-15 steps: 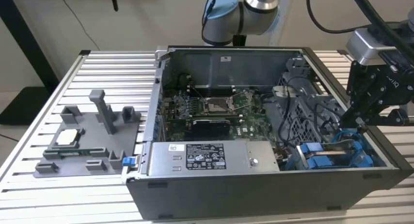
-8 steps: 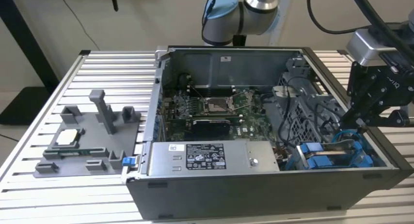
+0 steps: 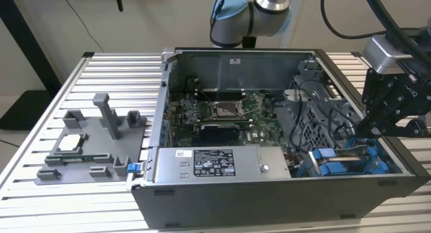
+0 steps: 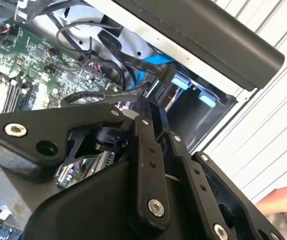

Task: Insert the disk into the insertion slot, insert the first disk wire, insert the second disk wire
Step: 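Insert the first disk wire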

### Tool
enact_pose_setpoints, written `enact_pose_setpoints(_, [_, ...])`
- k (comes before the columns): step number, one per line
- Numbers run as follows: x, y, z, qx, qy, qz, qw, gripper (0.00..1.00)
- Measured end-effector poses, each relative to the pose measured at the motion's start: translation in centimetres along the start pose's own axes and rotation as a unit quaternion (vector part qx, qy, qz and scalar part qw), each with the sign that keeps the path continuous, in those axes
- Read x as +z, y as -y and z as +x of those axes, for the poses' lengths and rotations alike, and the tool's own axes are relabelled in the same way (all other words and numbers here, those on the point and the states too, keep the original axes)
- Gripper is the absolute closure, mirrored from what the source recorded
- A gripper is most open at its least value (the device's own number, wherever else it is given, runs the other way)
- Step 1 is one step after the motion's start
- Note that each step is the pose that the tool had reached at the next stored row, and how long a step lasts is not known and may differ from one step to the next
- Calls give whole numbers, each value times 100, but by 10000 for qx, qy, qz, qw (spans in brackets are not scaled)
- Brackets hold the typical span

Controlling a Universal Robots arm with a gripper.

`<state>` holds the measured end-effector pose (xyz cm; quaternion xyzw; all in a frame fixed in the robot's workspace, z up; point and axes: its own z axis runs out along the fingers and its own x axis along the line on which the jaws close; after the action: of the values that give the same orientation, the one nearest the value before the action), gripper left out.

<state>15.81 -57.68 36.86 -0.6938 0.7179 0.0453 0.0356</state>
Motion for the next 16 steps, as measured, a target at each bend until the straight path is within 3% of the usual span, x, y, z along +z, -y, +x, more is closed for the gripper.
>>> enact_pose_setpoints(4, [8,4,19,8,-2,-60,10000,100])
enact_pose_setpoints(16, [131,61,31,10,-6,-97,10000,100])
